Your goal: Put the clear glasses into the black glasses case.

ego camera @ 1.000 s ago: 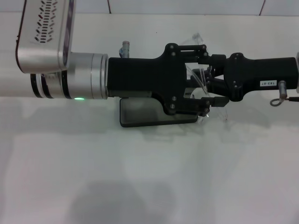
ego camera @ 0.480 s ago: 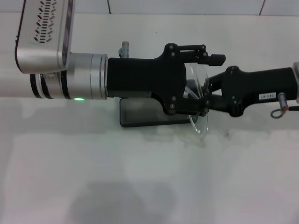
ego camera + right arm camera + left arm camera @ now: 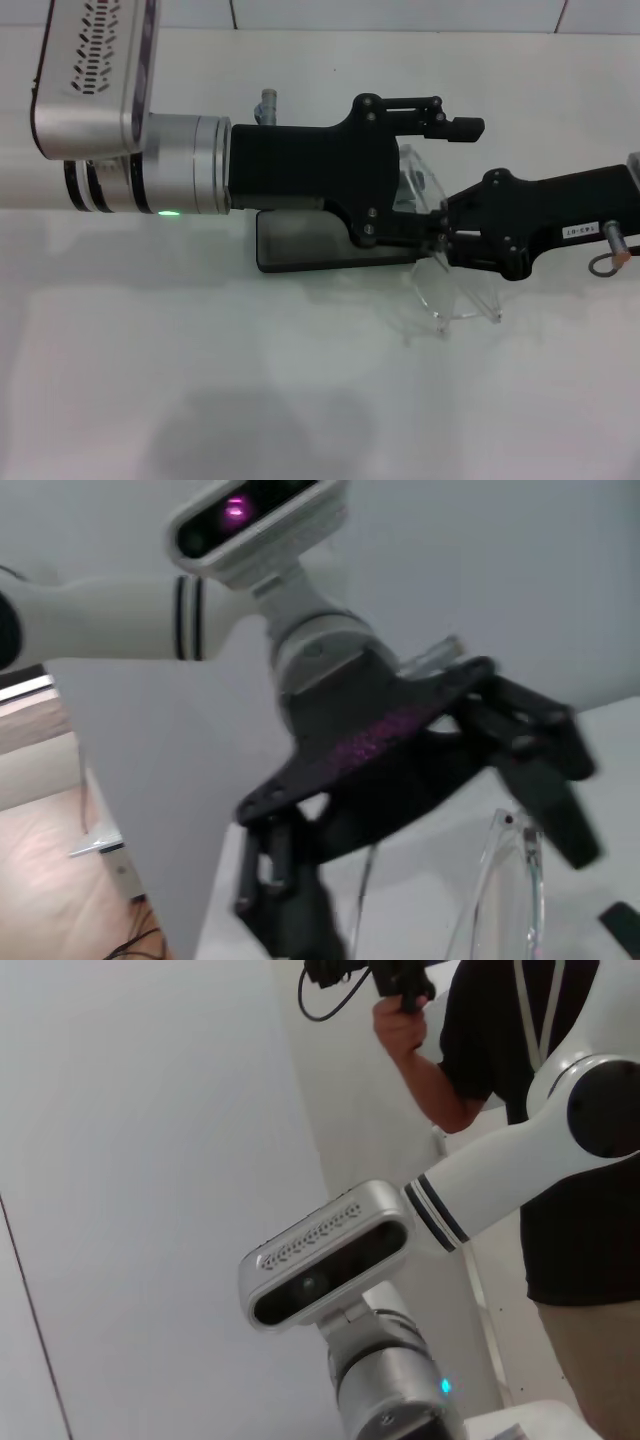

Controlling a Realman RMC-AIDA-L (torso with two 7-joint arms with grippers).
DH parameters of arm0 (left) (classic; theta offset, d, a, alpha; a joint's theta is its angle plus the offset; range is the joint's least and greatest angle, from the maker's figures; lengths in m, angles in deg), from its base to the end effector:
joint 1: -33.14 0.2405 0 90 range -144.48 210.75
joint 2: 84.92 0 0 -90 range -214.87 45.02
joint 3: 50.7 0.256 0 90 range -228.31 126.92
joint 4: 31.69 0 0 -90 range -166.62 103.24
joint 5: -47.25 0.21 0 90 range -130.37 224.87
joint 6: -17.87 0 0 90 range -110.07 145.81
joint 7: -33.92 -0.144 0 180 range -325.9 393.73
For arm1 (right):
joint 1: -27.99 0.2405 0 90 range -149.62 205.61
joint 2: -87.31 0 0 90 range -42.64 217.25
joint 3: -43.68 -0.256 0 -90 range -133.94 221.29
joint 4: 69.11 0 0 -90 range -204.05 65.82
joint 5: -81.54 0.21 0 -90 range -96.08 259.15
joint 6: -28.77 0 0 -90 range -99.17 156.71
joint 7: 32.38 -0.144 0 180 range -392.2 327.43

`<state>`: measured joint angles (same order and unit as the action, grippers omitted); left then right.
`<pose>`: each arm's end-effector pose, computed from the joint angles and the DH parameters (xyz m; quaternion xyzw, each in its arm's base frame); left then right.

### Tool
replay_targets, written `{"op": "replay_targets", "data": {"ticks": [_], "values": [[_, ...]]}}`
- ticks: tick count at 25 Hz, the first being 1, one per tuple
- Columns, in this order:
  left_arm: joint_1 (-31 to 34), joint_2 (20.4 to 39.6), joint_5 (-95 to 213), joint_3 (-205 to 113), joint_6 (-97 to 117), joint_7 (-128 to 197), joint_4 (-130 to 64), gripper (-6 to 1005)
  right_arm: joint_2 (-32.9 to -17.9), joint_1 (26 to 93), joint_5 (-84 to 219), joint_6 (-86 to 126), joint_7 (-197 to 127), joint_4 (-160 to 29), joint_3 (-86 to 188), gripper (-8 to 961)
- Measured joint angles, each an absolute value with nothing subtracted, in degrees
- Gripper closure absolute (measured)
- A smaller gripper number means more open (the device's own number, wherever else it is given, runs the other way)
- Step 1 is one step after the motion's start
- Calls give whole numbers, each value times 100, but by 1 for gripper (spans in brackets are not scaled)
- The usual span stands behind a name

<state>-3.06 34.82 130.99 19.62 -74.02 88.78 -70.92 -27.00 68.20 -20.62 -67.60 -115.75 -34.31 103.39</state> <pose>-0.1416 0.3290 -0.0359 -0.9263 0.1242 -0.3525 0.0484 0.1832 0.3445 -0.0081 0.9643 -0.1105 -0.2377 0.0369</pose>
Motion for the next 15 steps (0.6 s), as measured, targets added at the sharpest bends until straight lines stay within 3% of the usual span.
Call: {"op": "replay_targets", "data": {"ticks": [15], "values": [[-225, 3369, 12779, 1839, -8181, 10289, -7098, 297, -2819, 6404, -1288, -6088, -10693, -3372, 9418, 795]]}}
